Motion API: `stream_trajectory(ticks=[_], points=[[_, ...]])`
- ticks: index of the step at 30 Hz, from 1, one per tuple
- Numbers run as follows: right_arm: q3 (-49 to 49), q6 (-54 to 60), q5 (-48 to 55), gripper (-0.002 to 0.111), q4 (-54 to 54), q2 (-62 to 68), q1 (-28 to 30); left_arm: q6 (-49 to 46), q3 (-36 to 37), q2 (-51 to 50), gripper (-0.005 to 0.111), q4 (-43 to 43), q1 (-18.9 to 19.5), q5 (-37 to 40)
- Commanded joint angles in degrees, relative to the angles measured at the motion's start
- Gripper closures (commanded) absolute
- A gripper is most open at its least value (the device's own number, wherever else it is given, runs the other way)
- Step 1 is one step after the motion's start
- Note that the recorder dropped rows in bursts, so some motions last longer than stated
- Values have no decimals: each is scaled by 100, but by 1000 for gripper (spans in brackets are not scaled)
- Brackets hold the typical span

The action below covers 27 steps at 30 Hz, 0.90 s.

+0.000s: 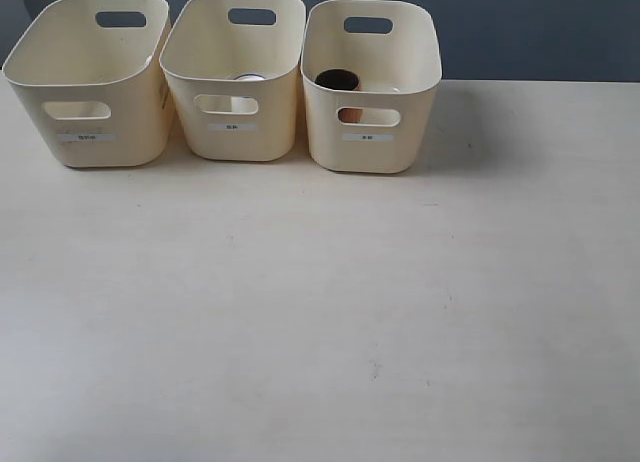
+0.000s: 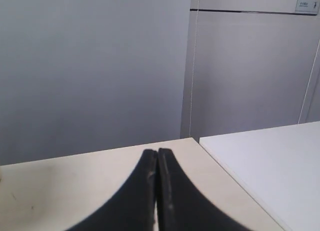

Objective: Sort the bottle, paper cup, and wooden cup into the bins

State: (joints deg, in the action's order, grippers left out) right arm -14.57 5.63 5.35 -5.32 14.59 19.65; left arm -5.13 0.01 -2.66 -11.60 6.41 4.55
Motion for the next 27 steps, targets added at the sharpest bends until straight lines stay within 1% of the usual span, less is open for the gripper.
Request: stream_trajectory(ticks=[1, 6, 10, 13, 15, 21, 23, 27], points=[[246, 37, -51, 109, -54, -527, 36, 6, -1, 24, 107, 38, -25, -23], [352, 37, 86, 109, -296, -1135, 36, 6, -1, 24, 107, 38, -25, -23], [352, 37, 499, 109, -474, -1459, 36, 6, -1, 24, 107, 38, -25, -23], [378, 7, 888, 109, -890, -1459, 36, -2, -1, 24, 107, 38, -25, -23], [403, 7, 904, 109, -1129, -1459, 36, -2, -1, 24, 107, 38, -25, -23], [402, 27, 957, 109, -1102, -1459, 36, -2, -1, 24, 107, 38, -25, -23], [402, -4, 928, 109, -1350, -1459, 36, -2, -1, 24, 107, 38, -25, -23], [402, -13, 928, 109, -2264, -1459, 36, -2, -1, 24, 107, 38, -25, -23]])
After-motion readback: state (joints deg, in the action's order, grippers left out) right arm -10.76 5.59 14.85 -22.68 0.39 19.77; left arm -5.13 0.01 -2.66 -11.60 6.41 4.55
